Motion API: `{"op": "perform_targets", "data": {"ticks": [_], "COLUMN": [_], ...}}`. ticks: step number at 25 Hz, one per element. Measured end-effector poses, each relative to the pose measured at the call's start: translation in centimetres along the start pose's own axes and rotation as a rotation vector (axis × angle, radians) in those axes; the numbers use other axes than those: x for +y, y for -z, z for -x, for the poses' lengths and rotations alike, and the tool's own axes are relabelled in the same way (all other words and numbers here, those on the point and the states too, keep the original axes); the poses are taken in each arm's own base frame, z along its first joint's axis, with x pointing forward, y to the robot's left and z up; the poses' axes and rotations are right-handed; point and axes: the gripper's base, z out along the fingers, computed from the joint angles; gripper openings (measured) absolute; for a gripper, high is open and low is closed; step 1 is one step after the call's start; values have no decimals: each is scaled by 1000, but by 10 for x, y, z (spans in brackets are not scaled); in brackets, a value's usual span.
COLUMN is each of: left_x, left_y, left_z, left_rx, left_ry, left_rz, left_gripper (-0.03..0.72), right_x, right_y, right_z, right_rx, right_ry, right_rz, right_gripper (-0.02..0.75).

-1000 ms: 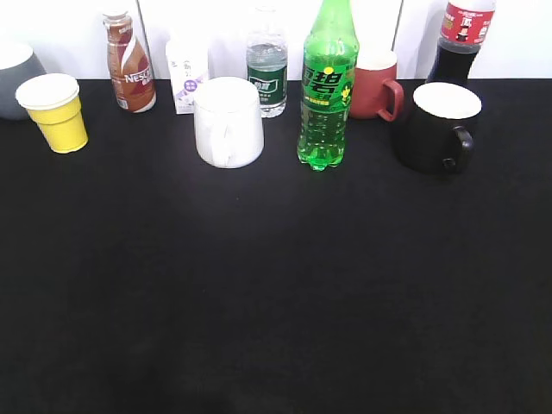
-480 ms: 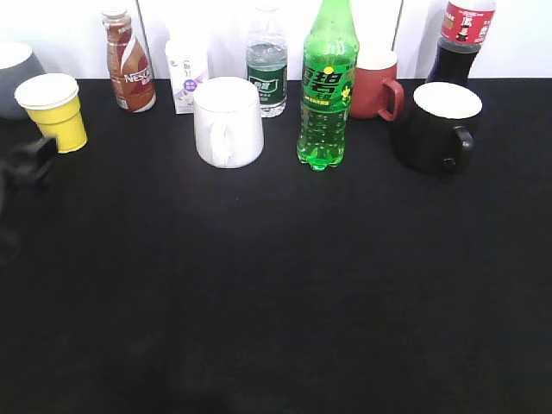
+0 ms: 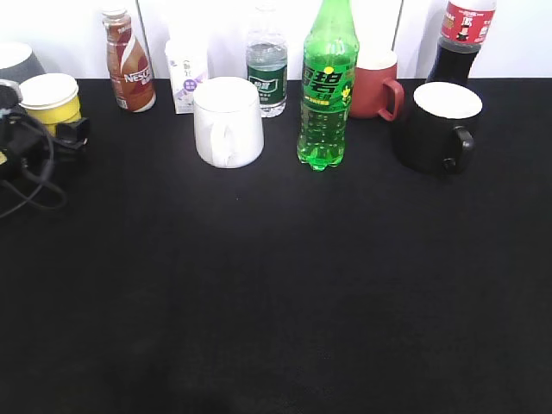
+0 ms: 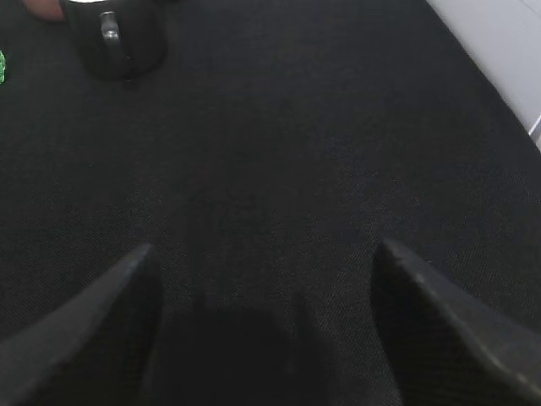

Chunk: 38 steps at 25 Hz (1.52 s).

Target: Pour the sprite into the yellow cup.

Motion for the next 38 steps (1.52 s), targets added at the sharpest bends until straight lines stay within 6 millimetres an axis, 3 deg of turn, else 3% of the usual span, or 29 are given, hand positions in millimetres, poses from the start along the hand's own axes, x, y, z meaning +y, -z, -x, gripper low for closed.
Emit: {"op": "perform_targets", "data": {"ticks": [7,11,16,20,25,28,32,38], "left_x": [2,2,-1,-2,-20,-30,-40,-42], "left_y": [-24,-24,-24,-22,24,69,125,132], "left_z": [-6,-3,1,5,23,28,31,35], "left_rx": [-31,-80,-122,-177,-232,-203,-186,-204], "left_ry": [-11,-9,-24,-28,-88,-100,-107,-116], "left_rz": [-12,-13,-38,-51,-186,-226,-252,-256], "left_gripper": [671,655,479,454,455,458,458,460], "right_x": [0,0,0,0,0,4,12,21], "right_y": [0,0,0,0,1,0,-53,-156], "right_z": [0,0,0,0,1,30,60,65], "right_rx": [0,0,0,0,-7,-220,-458,-413], "right_ry": [0,0,0,0,0,-7,-3,10], "right_rz": [0,0,0,0,1,38,80,104], "right_gripper": [586,586,586,586,586,586,586,586]}}
